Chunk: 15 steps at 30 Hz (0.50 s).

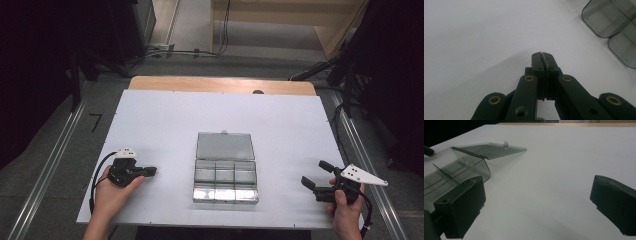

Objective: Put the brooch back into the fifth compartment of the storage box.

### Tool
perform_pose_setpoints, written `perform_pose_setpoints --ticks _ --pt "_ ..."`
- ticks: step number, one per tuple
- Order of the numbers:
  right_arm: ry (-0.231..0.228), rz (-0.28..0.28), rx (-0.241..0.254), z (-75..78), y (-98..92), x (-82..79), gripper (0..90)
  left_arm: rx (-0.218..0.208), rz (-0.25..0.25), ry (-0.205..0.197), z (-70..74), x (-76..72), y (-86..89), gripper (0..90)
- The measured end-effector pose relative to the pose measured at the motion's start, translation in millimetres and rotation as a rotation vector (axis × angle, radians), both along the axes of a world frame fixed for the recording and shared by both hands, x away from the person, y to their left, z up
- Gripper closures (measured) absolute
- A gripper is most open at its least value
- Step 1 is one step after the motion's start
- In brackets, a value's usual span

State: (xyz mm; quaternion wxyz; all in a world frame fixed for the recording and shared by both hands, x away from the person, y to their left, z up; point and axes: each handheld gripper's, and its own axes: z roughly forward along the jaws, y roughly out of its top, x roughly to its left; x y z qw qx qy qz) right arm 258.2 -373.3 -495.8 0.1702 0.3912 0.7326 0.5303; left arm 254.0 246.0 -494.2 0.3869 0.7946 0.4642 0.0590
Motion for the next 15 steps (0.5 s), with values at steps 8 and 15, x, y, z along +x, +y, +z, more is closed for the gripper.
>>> perform_pose_setpoints --ticks 8,15 --pt "-0.003 0.001 -0.003 -0.1 0.4 -0.1 0.0 -0.008 0.012 -0.040 7.7 -2.2 -0.8 89.8" --pt "-0.003 0.001 -0.001 -0.1 0.2 -0.1 0.0 -0.016 0.012 -0.057 12.3 -3.5 -3.4 89.8"
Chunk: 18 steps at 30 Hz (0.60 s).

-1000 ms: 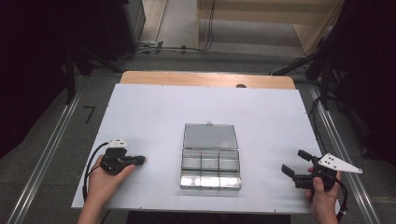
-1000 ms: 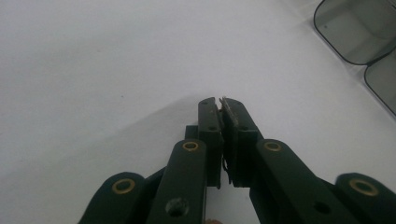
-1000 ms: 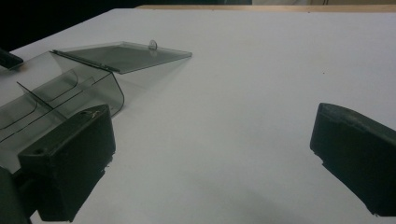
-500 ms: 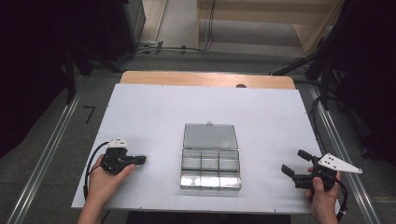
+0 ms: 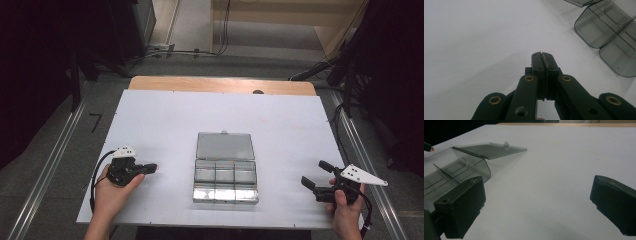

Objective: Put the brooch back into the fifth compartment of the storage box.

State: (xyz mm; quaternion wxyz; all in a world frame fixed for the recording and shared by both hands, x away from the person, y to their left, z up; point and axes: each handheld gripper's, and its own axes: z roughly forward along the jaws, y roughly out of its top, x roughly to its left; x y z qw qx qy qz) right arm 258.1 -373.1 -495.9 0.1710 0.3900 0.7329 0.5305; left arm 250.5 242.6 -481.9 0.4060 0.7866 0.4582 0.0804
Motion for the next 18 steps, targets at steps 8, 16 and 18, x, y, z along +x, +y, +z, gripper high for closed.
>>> perform_pose_setpoints --ticks 8,16,18 --pt "-0.001 -0.002 0.000 0.0 -0.1 -0.1 0.0 -0.001 -0.006 -0.016 5.2 -1.4 -2.7 89.8" --pt "-0.002 0.000 -0.004 0.0 0.0 0.0 0.0 -0.003 -0.014 -0.029 10.9 -3.0 -5.9 89.8" --pt "-0.002 -0.001 -0.003 0.1 -0.2 -0.1 0.0 -0.004 -0.016 -0.034 12.3 -3.4 -6.8 89.8"
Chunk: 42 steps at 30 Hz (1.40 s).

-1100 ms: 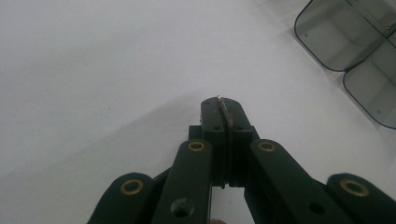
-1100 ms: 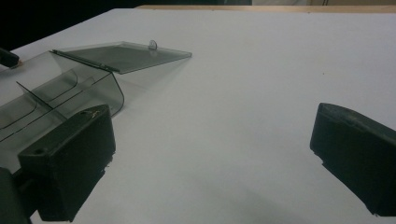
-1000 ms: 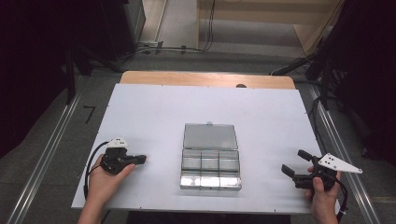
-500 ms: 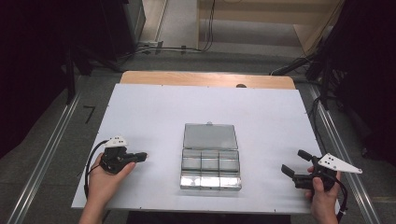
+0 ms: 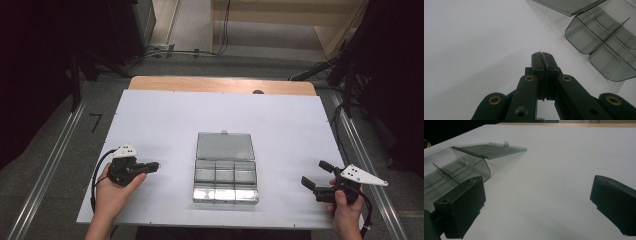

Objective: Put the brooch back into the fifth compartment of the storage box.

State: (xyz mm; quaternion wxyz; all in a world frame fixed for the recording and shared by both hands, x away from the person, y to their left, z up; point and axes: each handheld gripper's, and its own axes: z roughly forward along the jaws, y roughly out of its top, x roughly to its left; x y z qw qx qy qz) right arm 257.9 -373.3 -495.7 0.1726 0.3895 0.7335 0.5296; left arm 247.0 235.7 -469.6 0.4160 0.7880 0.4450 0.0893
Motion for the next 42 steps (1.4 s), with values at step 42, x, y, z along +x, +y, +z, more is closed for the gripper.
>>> perform_pose_setpoints --ticks 42 --pt "-0.013 0.006 0.006 0.5 -1.2 -1.4 0.0 -0.024 -0.086 -0.049 18.2 -6.3 -35.5 89.8"
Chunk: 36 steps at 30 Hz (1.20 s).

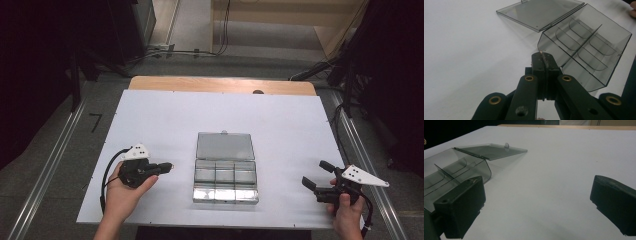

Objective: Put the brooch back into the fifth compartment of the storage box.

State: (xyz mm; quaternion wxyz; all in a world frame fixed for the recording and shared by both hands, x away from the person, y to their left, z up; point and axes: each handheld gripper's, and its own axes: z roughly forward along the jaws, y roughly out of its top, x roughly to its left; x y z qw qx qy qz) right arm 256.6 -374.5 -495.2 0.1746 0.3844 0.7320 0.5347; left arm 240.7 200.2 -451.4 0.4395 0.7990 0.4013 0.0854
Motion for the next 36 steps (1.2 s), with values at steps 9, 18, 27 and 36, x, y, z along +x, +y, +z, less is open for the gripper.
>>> perform_pose_setpoints --ticks 9,18,27,36 --pt "-0.001 0.003 0.000 -0.1 0.1 0.2 0.0 -0.008 -0.026 -0.002 2.0 -1.0 -9.7 89.9" --pt "-0.001 0.002 0.001 -0.1 -0.1 0.1 0.0 -0.014 -0.040 -0.006 3.4 -2.3 -18.0 89.8" --pt "-0.001 0.005 0.001 -0.2 0.2 0.2 0.0 -0.016 -0.058 -0.013 4.1 -3.3 -27.6 89.8" --pt "0.000 0.005 0.000 -0.4 0.7 0.2 0.0 -0.021 -0.077 -0.017 3.0 -4.1 -39.4 89.8"
